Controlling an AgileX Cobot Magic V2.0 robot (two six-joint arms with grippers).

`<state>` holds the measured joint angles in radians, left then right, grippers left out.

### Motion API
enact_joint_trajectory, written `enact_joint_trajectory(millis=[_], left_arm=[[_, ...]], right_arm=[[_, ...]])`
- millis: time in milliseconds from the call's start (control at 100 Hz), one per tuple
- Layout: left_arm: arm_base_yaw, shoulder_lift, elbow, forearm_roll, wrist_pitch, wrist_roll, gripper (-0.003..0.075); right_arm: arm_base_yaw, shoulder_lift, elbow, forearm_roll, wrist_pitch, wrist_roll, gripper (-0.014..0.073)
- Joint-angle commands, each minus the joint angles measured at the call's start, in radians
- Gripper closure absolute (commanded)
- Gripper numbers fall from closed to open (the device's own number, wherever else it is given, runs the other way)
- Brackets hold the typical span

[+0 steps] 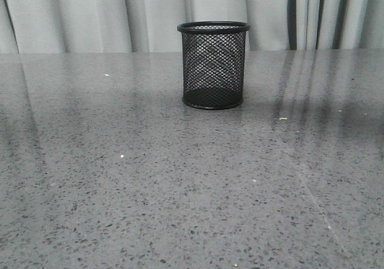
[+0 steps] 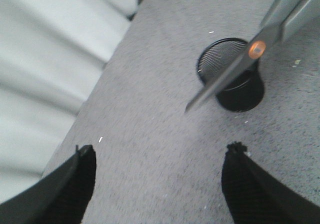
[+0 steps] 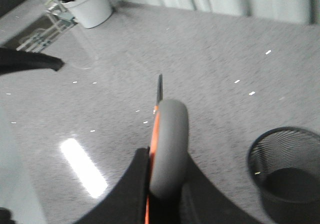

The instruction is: Put scissors into bucket

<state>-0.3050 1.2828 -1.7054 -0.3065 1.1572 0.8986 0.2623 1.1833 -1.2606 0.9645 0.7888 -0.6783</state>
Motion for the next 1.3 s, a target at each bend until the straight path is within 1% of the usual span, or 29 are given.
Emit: enact_joint_trajectory(millis=[0, 40, 120, 190, 240, 310, 460, 610, 880, 1040, 1290], left_arm=[[0.079, -0.051, -0.033, -0.073, -0.026, -0.028, 0.0225], [0.113, -0.061, -0.033, -0.085, -0.016, -0.039, 0.0225], [0.165, -0.078, -0.033, -0.089, -0.016, -0.120, 0.0225], [0.206, -0.090, -0.033, -0.089, -0.012, -0.128, 0.0225], [0.230, -0.097, -0.033, -0.089, -0.008, -0.130, 0.0225], [0.255, -0.103, -0.033, -0.089, 0.000, -0.130, 0.0225], [0.267, -0.109, -0.033, -0.087, 0.009, -0.181, 0.0226], [0.267, -0.109, -0.033, -0.087, 0.040, -0.192, 0.0227], [0.267, -0.109, -0.033, -0.091, 0.050, -0.206, 0.0227], [0.267, -0.109, -0.033, -0.091, 0.050, -0.206, 0.0227], [0.267, -0.107, -0.033, -0.091, 0.050, -0.206, 0.0227]], right_arm=[[-0.001, -0.021, -0.084, -0.121, -0.050, 0.084, 0.0637], [-0.001, -0.021, -0.106, -0.194, -0.044, 0.139, 0.0637], [-0.001, -0.018, -0.150, -0.366, -0.015, 0.235, 0.0637], [-0.001, -0.006, -0.194, -0.481, 0.037, 0.312, 0.0637], [-0.001, 0.011, -0.225, -0.536, 0.087, 0.344, 0.0637], [-0.001, 0.040, -0.269, -0.572, 0.167, 0.368, 0.0637], [-0.001, 0.121, -0.349, -0.584, 0.308, 0.375, 0.0637], [-0.001, 0.193, -0.400, -0.627, 0.372, 0.394, 0.0637], [-0.001, 0.283, -0.449, -0.639, 0.365, 0.394, 0.0637], [0.002, 0.321, -0.451, -0.639, 0.333, 0.394, 0.0637], [0.003, 0.370, -0.451, -0.639, 0.329, 0.392, 0.0638]])
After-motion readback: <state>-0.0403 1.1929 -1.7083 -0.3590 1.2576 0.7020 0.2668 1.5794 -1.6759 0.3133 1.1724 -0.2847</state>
